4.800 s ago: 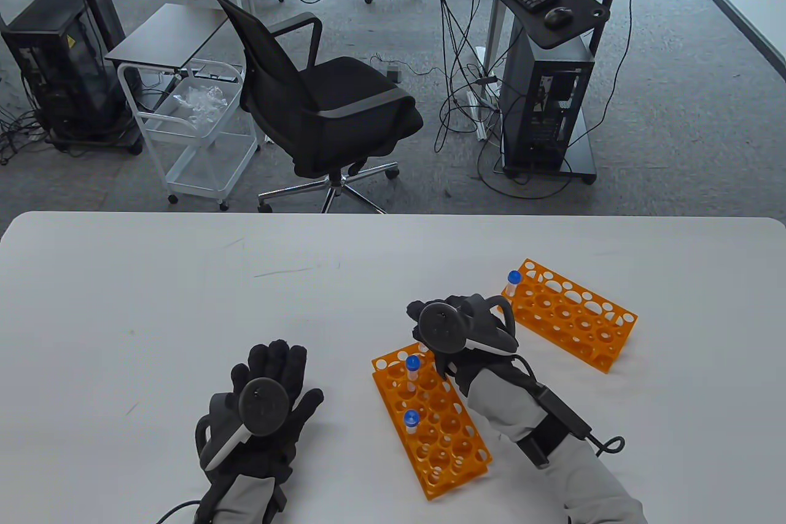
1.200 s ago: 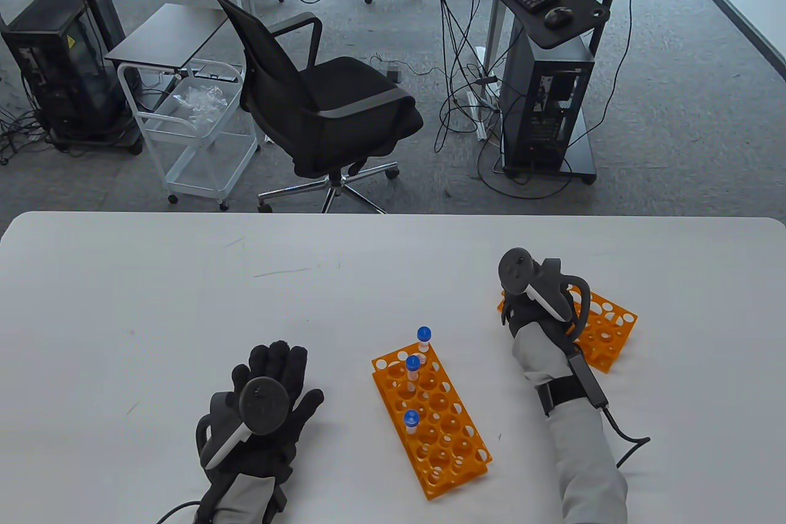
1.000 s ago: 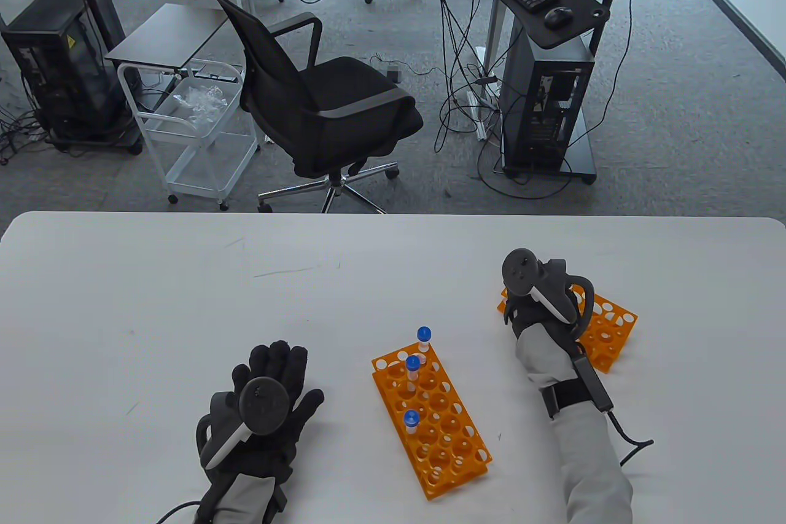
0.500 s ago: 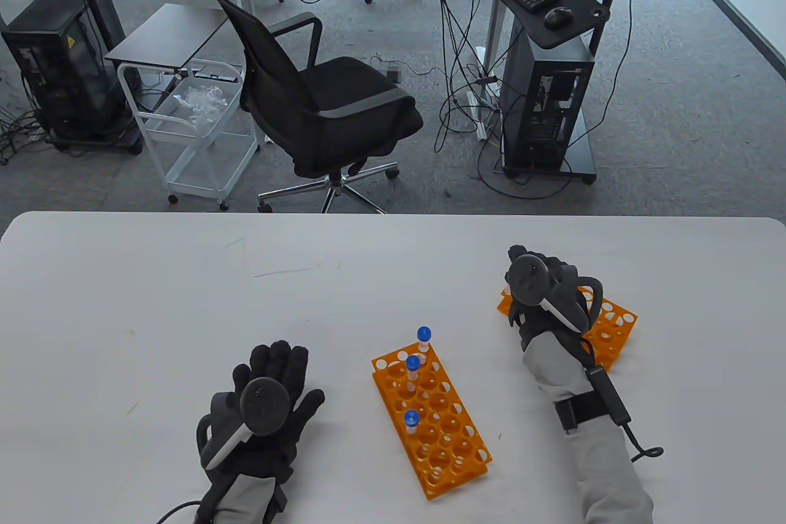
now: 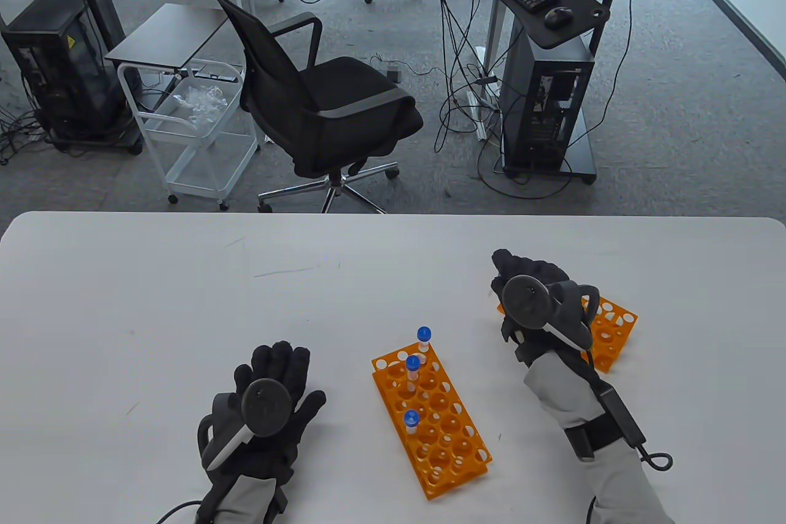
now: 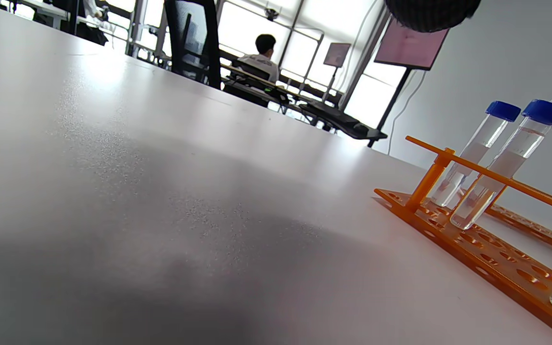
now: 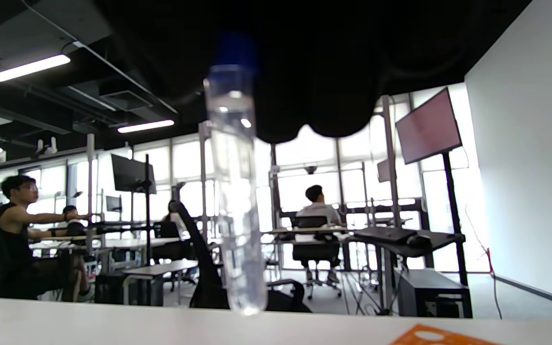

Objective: Transfer 4 test tubes between racks (Right hand only)

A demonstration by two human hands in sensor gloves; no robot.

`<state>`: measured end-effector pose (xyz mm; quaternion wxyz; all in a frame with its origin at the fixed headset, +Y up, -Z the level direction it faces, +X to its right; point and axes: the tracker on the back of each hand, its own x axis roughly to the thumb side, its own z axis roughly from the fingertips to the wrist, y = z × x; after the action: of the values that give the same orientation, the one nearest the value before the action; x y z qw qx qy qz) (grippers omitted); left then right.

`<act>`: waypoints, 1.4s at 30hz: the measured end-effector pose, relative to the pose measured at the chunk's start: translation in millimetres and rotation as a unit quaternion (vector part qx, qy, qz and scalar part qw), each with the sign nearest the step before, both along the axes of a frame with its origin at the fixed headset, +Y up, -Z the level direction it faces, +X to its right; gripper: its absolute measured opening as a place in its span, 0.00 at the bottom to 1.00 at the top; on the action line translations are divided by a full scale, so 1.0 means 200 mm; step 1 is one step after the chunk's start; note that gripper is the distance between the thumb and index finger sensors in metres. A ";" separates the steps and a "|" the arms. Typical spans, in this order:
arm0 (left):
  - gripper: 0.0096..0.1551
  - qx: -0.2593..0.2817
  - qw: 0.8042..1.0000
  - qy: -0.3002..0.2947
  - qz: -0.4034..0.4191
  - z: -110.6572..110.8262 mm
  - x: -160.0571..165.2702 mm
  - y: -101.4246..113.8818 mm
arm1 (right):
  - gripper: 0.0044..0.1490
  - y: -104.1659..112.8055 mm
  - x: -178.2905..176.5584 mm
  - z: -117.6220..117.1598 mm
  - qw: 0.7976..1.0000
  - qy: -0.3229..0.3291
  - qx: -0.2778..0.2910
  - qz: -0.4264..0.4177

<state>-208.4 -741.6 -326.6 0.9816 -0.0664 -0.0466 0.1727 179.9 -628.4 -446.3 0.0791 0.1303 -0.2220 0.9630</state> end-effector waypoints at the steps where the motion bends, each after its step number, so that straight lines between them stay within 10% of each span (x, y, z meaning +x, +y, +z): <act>1: 0.42 0.000 1.000 0.000 0.000 0.00 0.00 0.00 | 0.32 0.00 -0.01 0.01 1.000 0.004 0.001 0.001; 42: 0.42 -0.002 1.000 0.004 0.005 0.00 0.00 0.00 | 0.31 -0.13 -0.30 0.44 0.988 0.152 -0.020 0.021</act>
<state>-209.4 -742.5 -325.7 0.9809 -0.0672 -0.0432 0.1775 119.6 -654.2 -359.3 0.0941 0.2787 -0.1848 0.9377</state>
